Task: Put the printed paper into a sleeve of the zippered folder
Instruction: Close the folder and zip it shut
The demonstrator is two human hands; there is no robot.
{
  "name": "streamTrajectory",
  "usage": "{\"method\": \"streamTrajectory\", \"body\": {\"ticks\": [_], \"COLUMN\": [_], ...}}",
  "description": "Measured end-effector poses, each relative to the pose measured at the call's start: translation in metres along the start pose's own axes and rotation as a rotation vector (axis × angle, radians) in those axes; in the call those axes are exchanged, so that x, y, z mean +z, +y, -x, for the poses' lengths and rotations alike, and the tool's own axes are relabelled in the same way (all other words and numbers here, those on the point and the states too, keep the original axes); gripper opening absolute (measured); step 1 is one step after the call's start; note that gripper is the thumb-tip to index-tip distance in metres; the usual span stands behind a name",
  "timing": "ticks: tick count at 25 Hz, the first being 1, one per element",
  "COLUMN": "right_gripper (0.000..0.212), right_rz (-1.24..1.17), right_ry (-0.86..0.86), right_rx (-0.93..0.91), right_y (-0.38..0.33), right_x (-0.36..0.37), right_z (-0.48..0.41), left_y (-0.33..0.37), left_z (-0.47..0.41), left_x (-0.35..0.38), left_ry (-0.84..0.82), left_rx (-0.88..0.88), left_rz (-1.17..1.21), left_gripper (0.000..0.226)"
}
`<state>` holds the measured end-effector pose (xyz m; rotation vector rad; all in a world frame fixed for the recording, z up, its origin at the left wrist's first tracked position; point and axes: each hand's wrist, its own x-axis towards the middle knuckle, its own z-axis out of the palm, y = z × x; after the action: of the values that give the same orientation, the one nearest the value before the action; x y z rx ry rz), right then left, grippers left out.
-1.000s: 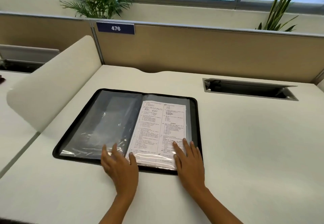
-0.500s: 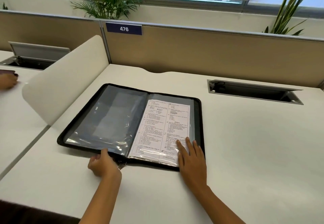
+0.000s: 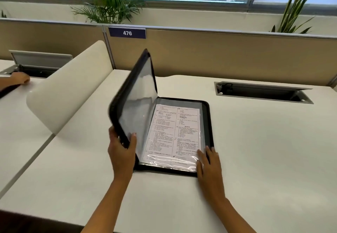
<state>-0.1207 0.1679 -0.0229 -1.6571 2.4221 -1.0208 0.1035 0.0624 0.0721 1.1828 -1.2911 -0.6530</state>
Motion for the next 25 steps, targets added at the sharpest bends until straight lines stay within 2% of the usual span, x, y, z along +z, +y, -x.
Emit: {"method": "streamTrajectory", "body": {"ticks": [4, 6, 10, 15, 19, 23, 25], "right_gripper": [0.033, 0.030, 0.028, 0.034, 0.035, 0.032, 0.033], "right_rz": [-0.186, -0.208, -0.292, -0.403, -0.359, -0.305, -0.262], "right_ry": [0.085, 0.183, 0.269, 0.311, 0.405, 0.398, 0.381], "right_rx": [0.209, 0.238, 0.347, 0.498, 0.541, 0.528, 0.458], "right_y": [0.011, 0.014, 0.018, 0.025, 0.023, 0.020, 0.015], "right_x": [-0.013, -0.021, -0.034, -0.043, -0.042, -0.042, -0.045], "right_z": [0.017, 0.021, 0.025, 0.027, 0.027, 0.025, 0.025], "left_y": [0.026, 0.027, 0.008, -0.016, -0.024, -0.021, -0.018], "left_z": [0.001, 0.012, 0.048, 0.072, 0.074, 0.075, 0.073], "left_x": [0.026, 0.045, 0.076, 0.100, 0.107, 0.104, 0.092], "left_ry": [-0.414, -0.600, -0.851, -1.062, -1.235, -1.215, -1.180], "left_rx": [0.385, 0.447, 0.551, 0.621, 0.511, 0.491, 0.424], "left_rz": [-0.014, -0.024, -0.293, -0.589, -0.635, -0.584, -0.469], "left_gripper": [0.057, 0.069, 0.077, 0.081, 0.093, 0.094, 0.084]}}
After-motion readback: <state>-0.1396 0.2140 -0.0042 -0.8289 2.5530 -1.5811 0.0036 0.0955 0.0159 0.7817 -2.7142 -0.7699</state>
